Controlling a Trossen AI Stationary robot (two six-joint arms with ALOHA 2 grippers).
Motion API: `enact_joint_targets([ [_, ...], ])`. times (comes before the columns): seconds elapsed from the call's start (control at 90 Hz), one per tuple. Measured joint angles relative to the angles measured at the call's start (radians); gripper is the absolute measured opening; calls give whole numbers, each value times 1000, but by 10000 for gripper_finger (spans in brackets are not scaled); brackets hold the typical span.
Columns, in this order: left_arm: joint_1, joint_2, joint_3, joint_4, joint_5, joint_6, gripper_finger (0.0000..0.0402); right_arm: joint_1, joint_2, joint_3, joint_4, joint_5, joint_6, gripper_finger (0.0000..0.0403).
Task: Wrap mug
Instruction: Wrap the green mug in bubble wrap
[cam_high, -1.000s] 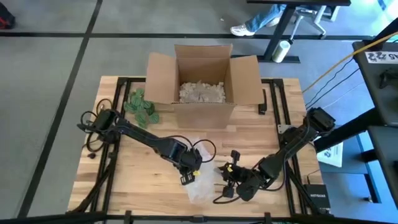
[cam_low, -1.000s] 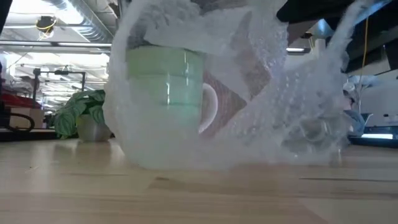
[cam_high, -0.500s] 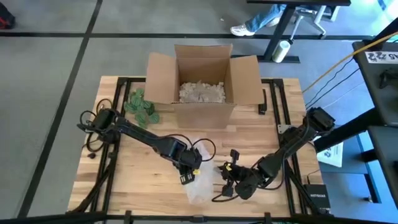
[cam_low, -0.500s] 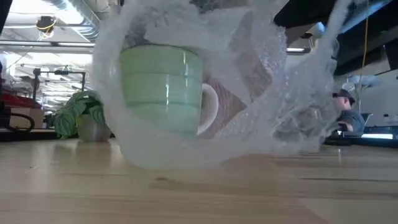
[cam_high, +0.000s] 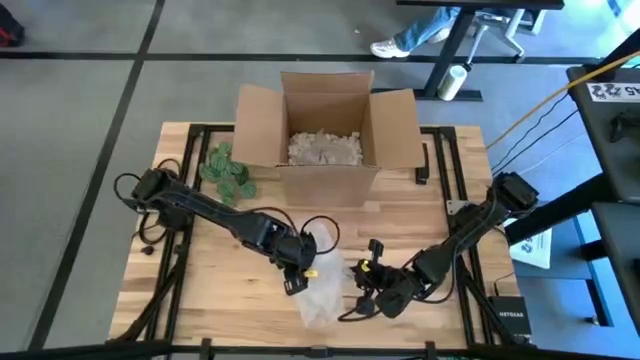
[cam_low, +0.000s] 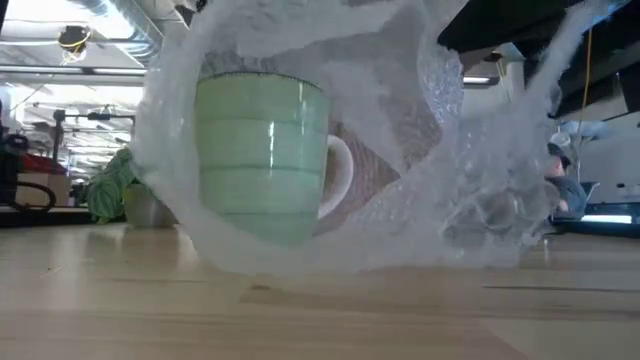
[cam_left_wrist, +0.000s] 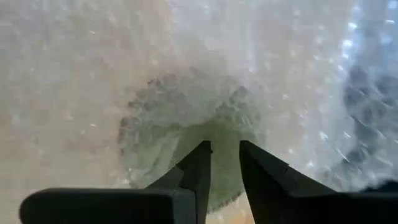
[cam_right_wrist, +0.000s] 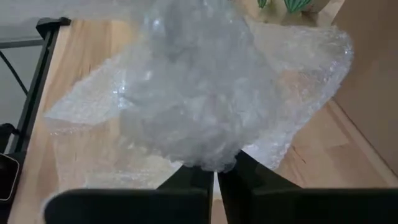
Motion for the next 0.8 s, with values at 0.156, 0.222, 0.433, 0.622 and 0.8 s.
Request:
enact_joint_targets([
  [0.156,-32,-63,0,-18,-104,3,68,0,0,0,44,-14,-53,0],
  [0.222,-53,-95,0,-15,-170,17,68,0,0,0,90,-21,-100,0],
  [0.433,-132,-178,1,3,-357,21,68,-43,0,0,188,-106,-181,0],
  [0.622,-201,-182,1,25,-440,14,68,-124,0,0,229,-247,-205,0],
  [0.8,-247,-179,1,23,-477,-21,68,-186,0,1,310,-382,-262,0],
])
